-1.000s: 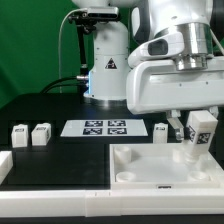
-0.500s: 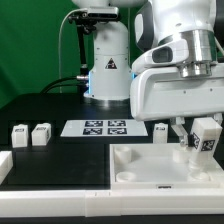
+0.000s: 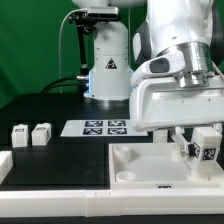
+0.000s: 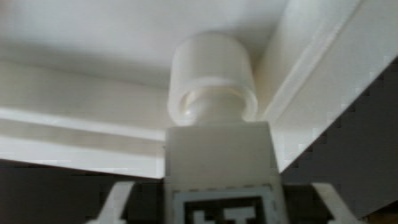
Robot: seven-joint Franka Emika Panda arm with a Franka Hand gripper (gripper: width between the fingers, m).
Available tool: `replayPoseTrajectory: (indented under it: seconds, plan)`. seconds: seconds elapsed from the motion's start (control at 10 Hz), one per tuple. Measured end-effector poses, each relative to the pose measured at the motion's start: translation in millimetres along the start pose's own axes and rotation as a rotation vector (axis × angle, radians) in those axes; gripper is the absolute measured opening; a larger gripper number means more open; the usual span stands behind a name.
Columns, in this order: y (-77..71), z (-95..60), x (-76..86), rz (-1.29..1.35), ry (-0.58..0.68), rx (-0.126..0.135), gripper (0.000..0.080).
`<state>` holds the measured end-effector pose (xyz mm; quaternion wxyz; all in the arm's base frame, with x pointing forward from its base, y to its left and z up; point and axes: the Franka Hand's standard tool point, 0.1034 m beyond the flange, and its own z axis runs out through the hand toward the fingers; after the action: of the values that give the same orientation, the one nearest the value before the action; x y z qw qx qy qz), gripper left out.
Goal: Assemble one leg
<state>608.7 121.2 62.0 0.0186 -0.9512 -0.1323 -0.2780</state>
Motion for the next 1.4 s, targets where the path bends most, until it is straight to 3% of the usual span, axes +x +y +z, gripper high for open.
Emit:
replayPoseTrajectory:
  seconds: [0.3,0.4,0.5,0.6,0.7,1.4]
  plan:
    - [3.3,1.1,1.0,-0.014,0.019,-0.005,0.0288]
    - [3.2,1.8,-0.4,-0.015,0.014,-0.005,0.0354]
    - [3.2,1.9,-0.6,-0.015,0.013,-0.005,0.0354]
    - [3.2,1.9,-0.7,-0.016,0.013,-0.005,0.0540]
    - [3.1,2.0,-0.8,-0.016,0.012,-0.005,0.0615]
    - [3.6,1.4,-1.2,-0.005,0.011,-0.007,0.0649]
